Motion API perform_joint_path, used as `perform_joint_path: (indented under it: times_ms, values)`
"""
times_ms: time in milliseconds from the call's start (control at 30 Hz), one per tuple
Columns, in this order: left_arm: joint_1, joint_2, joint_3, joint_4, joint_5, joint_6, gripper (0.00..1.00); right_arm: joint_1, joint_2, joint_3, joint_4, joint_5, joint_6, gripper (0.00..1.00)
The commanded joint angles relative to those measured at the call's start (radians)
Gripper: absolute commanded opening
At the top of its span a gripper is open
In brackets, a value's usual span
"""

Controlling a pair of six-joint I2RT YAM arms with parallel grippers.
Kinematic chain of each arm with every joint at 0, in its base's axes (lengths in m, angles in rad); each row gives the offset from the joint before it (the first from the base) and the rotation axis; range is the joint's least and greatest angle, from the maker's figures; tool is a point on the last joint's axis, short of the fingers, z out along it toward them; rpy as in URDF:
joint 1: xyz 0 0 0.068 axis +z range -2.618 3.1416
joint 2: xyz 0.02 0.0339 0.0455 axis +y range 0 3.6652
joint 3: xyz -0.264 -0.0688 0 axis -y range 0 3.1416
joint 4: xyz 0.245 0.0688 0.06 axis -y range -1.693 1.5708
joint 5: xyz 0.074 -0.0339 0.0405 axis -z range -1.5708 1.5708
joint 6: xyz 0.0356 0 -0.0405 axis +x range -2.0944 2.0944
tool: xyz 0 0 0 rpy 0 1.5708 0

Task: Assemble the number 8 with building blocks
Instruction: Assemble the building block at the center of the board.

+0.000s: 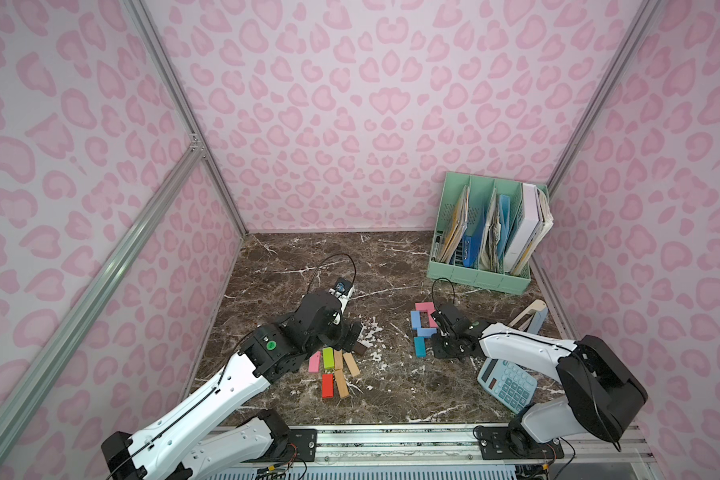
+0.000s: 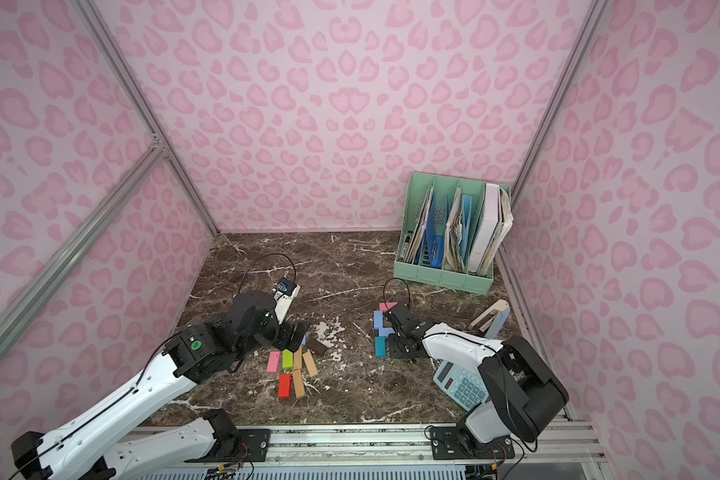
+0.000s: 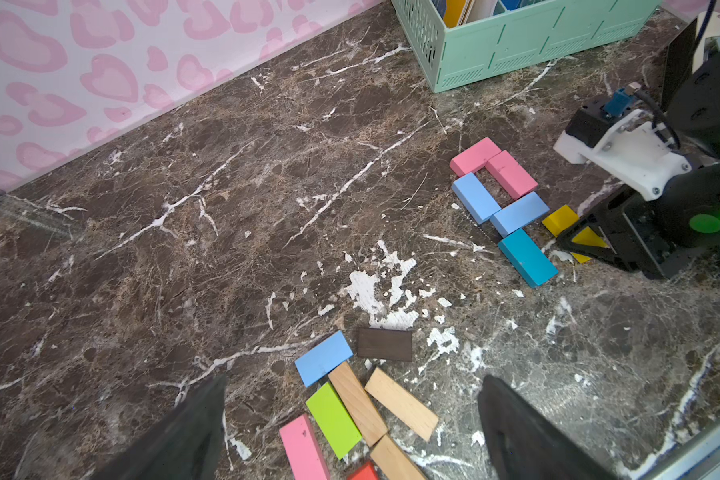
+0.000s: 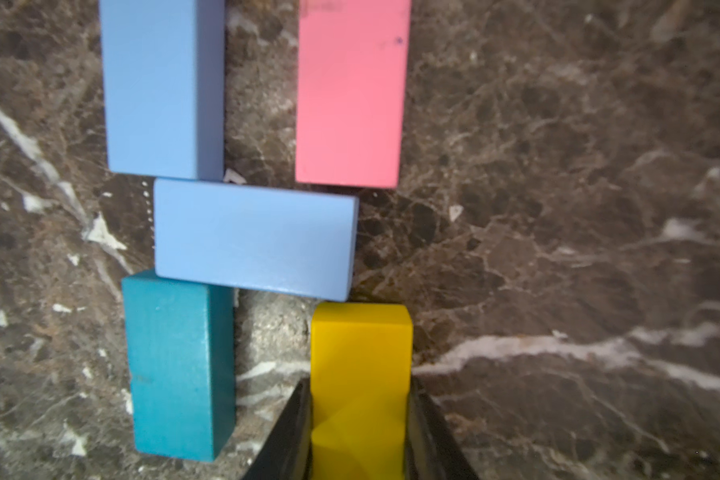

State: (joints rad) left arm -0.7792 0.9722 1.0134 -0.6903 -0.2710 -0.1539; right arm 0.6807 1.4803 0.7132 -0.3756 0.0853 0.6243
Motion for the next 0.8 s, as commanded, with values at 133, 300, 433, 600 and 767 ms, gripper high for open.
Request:
perform_joint_path:
  times_ms: [133,300,433,600,767]
  values:
    - [0.001,-0.006,-0.002,-0.007,0.0,0.002,0.98,-0.001,0.011,0.013,-0.006,0.002,0.012,0.34]
    - [0.0,-0.009,-0.002,-0.007,0.0,0.001,0.98,-0.002,0.007,0.016,-0.012,0.001,0.018,0.49]
    - [0.0,-0.014,-0.003,-0.009,0.0,0.0,0.98,-0.003,-0.002,0.024,-0.024,-0.001,0.021,0.56]
    - [0.001,-0.019,-0.008,-0.01,-0.022,-0.018,0.98,-0.003,-0.053,0.061,-0.061,0.001,0.02,0.59]
    - [0.033,-0.007,-0.01,-0.036,-0.047,-0.116,0.98,-0.003,-0.159,0.118,-0.087,0.027,-0.015,0.66]
